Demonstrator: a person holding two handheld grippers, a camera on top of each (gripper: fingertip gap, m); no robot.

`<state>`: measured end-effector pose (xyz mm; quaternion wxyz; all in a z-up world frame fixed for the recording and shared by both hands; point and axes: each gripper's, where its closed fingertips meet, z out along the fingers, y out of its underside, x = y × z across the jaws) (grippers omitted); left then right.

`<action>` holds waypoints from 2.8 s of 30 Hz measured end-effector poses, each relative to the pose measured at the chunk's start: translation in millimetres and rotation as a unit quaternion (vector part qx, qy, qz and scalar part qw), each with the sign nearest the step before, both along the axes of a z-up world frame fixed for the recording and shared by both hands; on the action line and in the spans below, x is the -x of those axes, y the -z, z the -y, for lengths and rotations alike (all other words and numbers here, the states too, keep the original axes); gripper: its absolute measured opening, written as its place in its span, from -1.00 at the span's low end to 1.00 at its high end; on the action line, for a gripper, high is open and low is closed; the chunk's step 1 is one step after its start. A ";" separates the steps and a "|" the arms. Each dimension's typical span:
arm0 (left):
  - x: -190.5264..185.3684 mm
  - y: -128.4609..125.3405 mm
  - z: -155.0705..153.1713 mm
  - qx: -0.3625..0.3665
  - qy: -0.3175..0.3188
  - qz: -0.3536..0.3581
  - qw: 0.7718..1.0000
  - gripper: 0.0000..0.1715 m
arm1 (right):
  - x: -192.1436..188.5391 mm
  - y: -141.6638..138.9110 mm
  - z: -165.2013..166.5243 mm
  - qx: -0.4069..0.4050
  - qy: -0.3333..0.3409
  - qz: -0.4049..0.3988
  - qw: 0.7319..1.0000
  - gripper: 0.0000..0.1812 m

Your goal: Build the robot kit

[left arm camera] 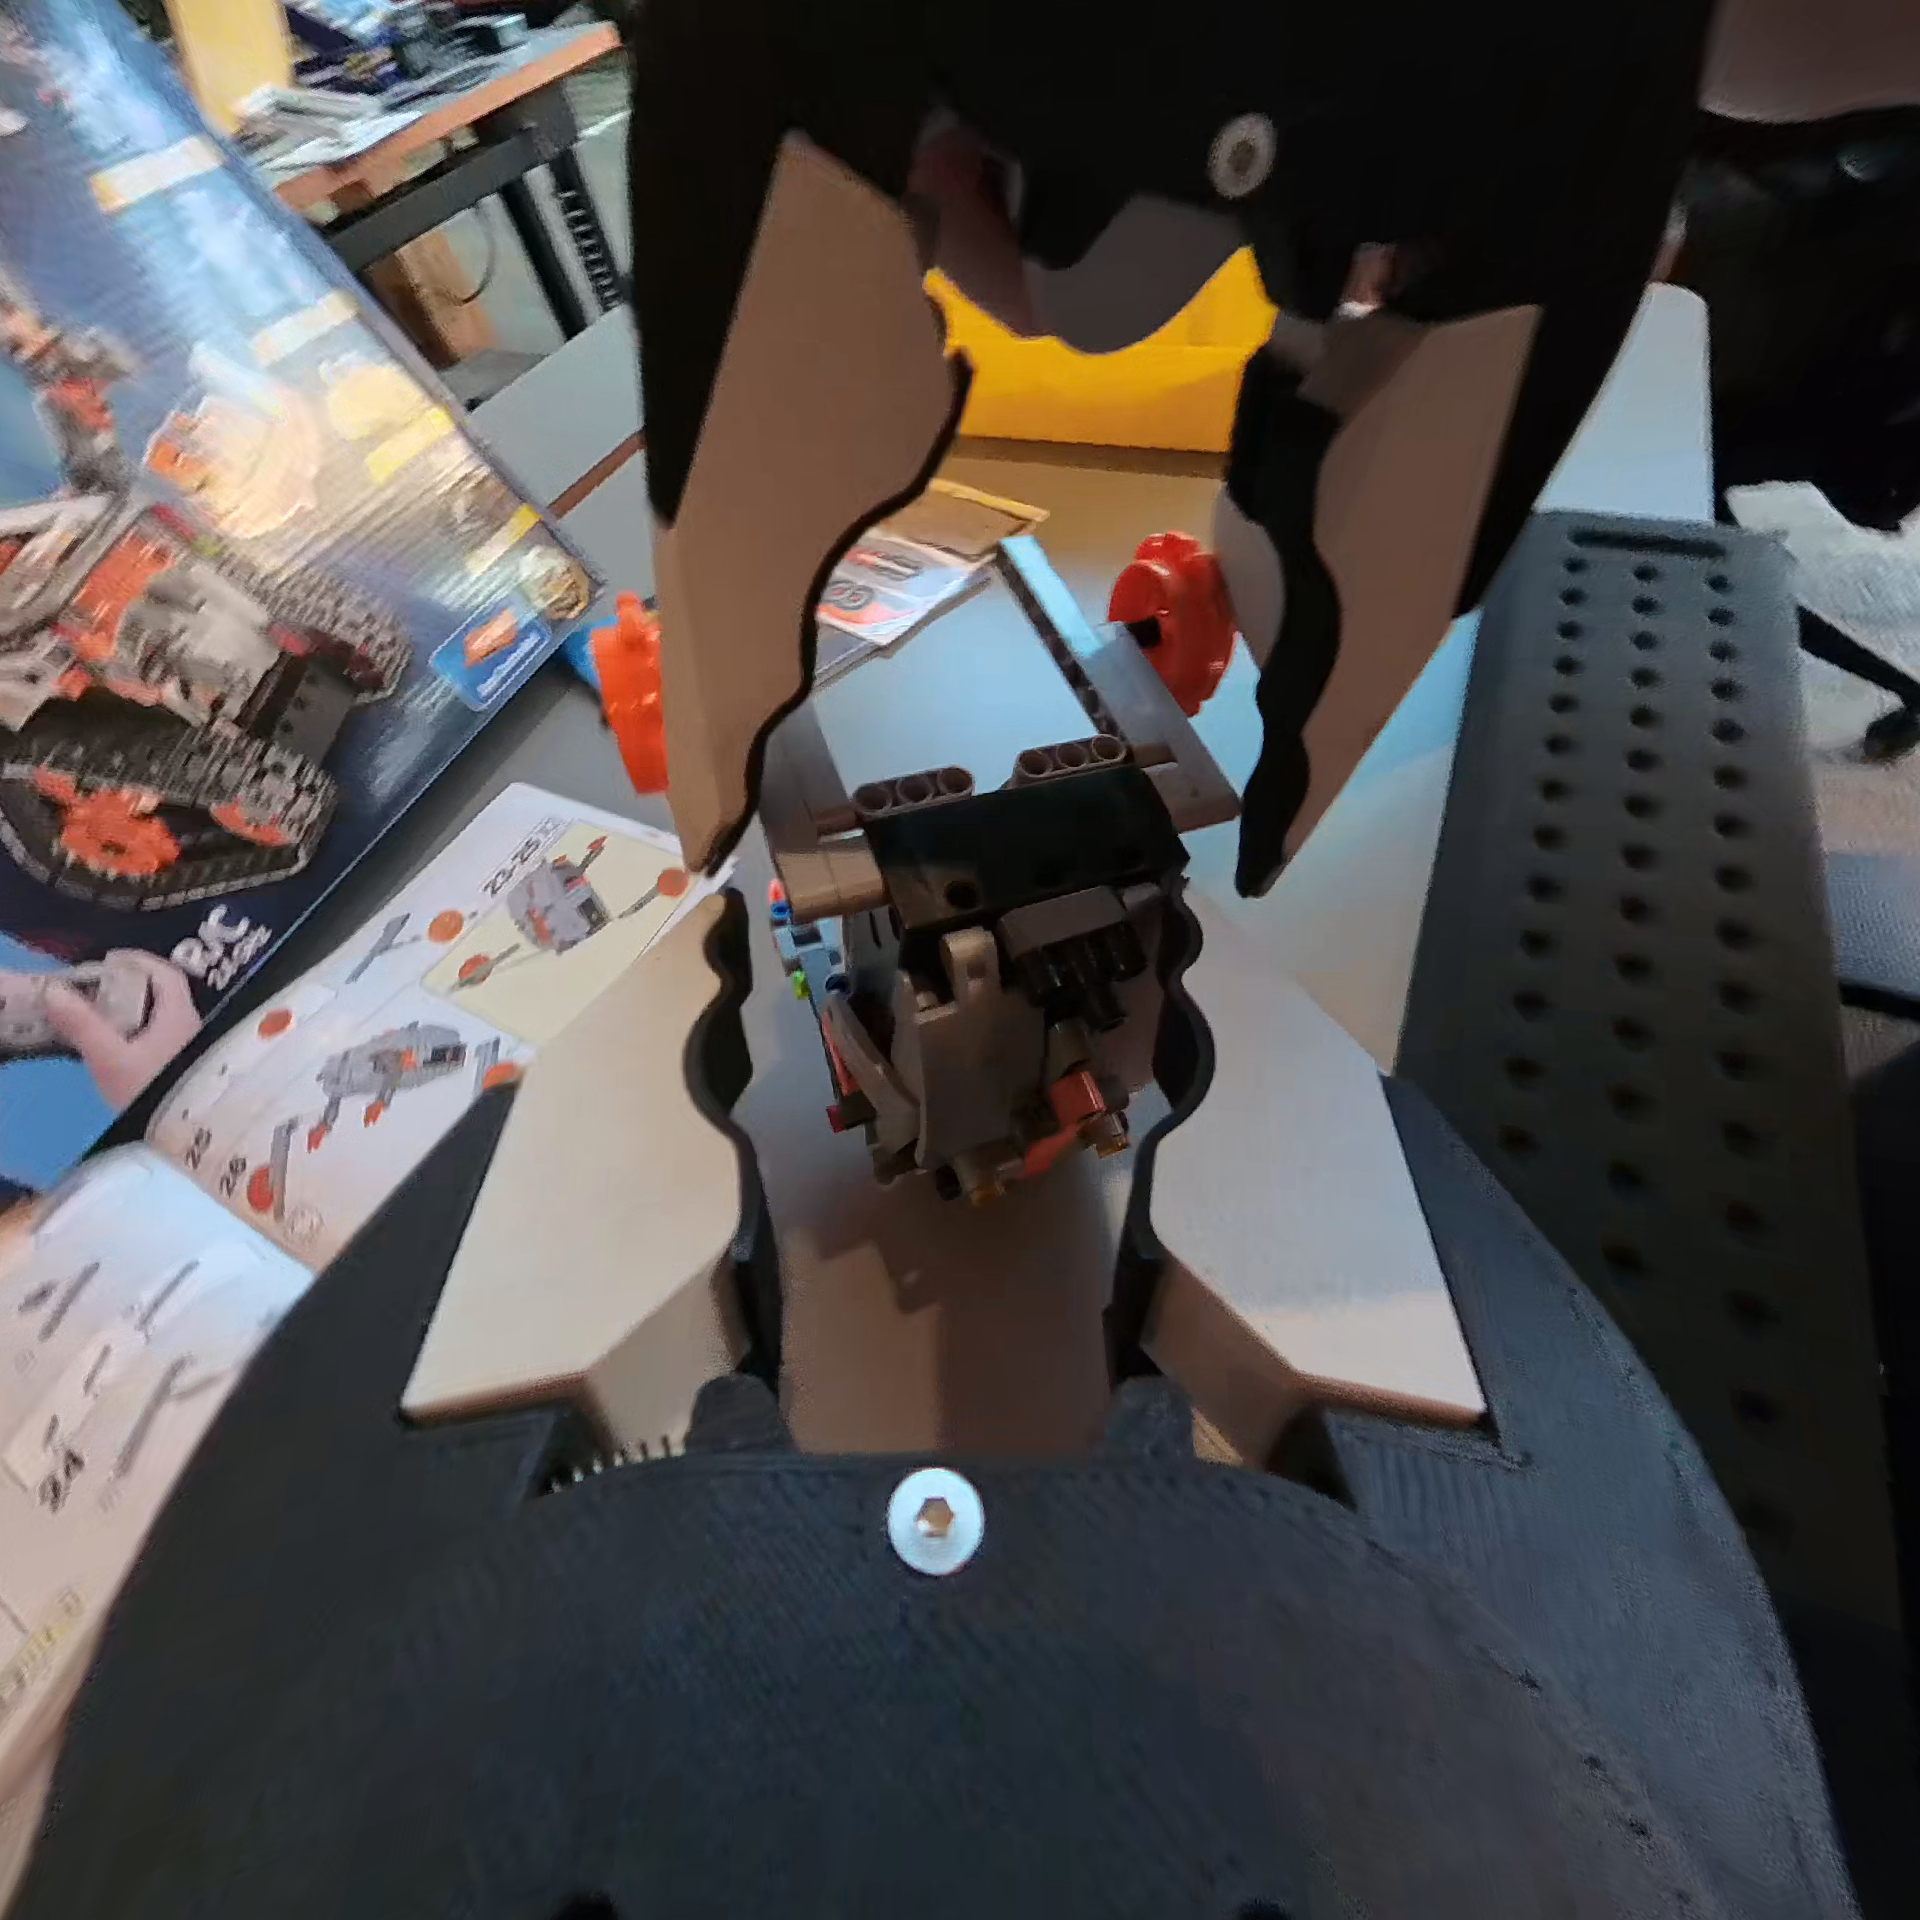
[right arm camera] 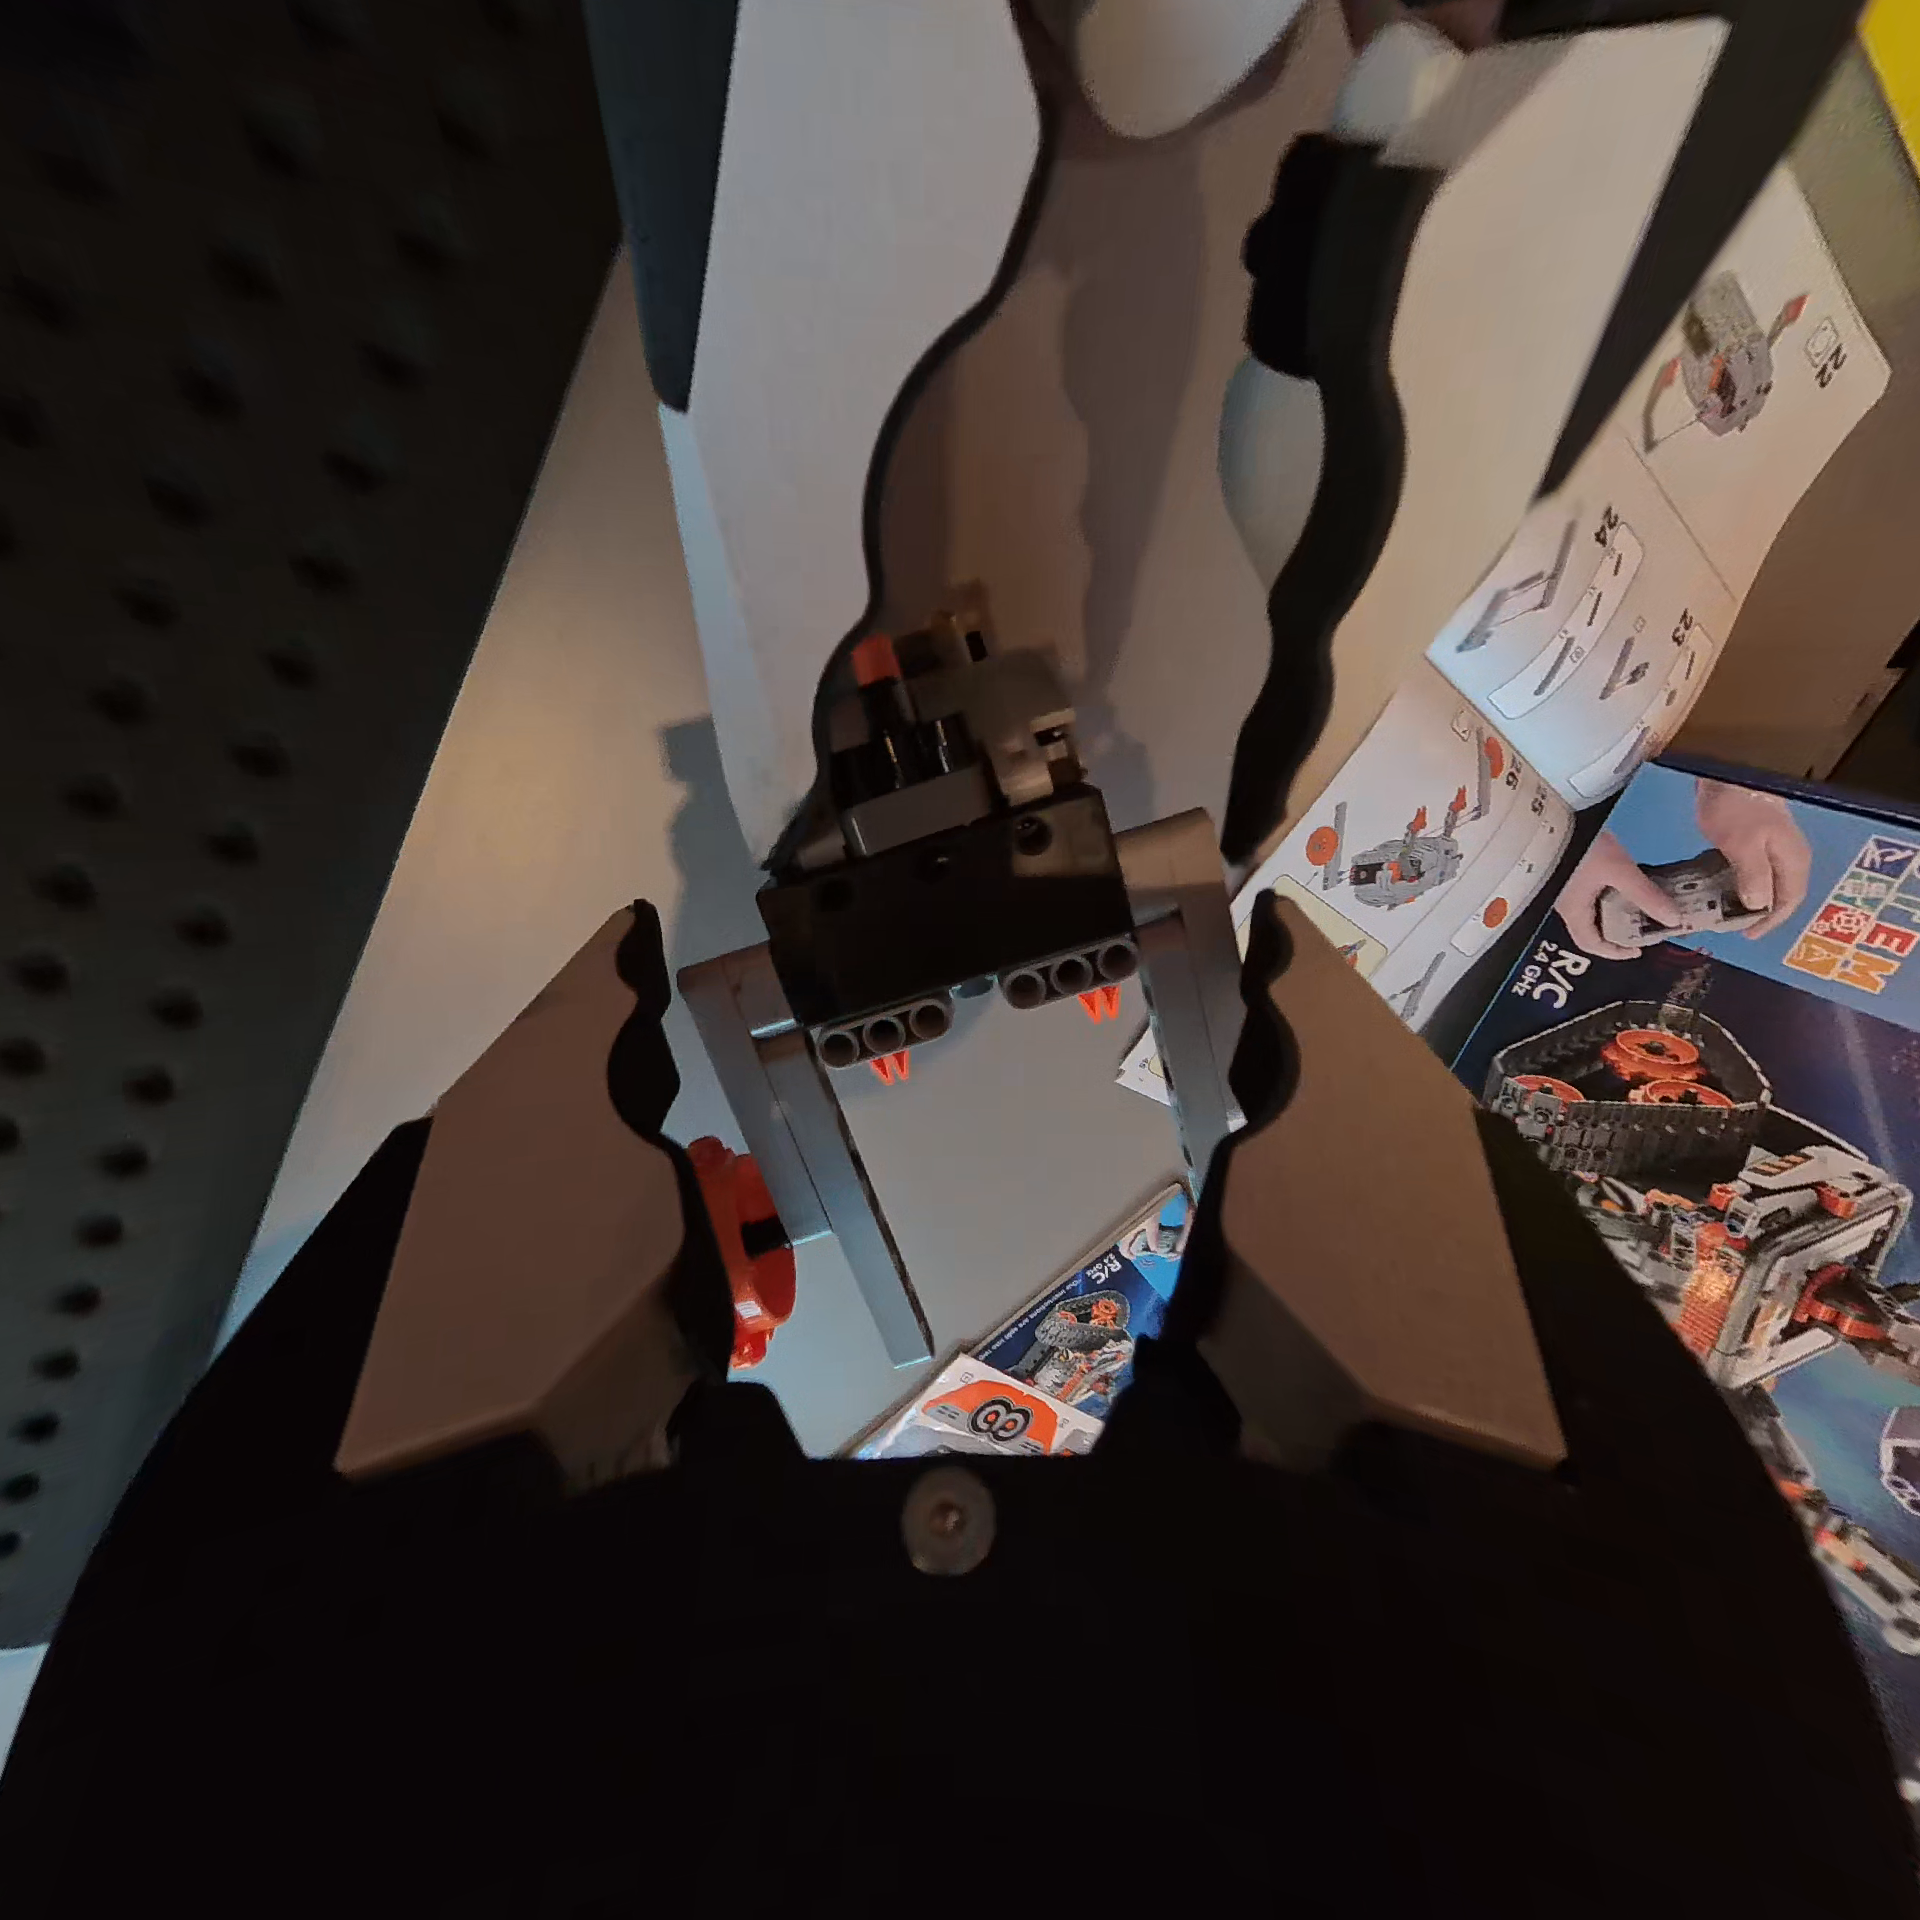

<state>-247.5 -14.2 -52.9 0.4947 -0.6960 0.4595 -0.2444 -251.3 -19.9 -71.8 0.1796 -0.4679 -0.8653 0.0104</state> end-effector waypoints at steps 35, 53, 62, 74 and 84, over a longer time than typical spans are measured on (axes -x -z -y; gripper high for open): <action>10.0 39.8 -18.7 0.020 -0.078 -0.017 0.997 -0.25 | 7.7 -5.7 -25.7 -0.004 0.042 0.025 0.999 0.15; 11.0 40.9 -18.2 0.046 -0.066 -0.001 0.997 -0.25 | 7.5 -17.7 -24.3 0.004 -0.002 0.113 0.994 -0.03; 7.9 34.6 -16.3 0.054 -0.066 0.031 0.996 -0.12 | 5.8 -18.5 -21.0 0.030 0.031 0.064 0.997 -0.19; 5.3 2.1 -19.9 0.026 -0.095 0.094 0.991 -0.10 | 3.3 -22.5 -18.3 0.079 0.047 0.000 0.996 -0.22; 4.2 7.1 -18.6 0.015 -0.064 0.066 0.996 -0.26 | -0.7 -24.8 -21.5 0.086 0.019 -0.008 0.996 0.00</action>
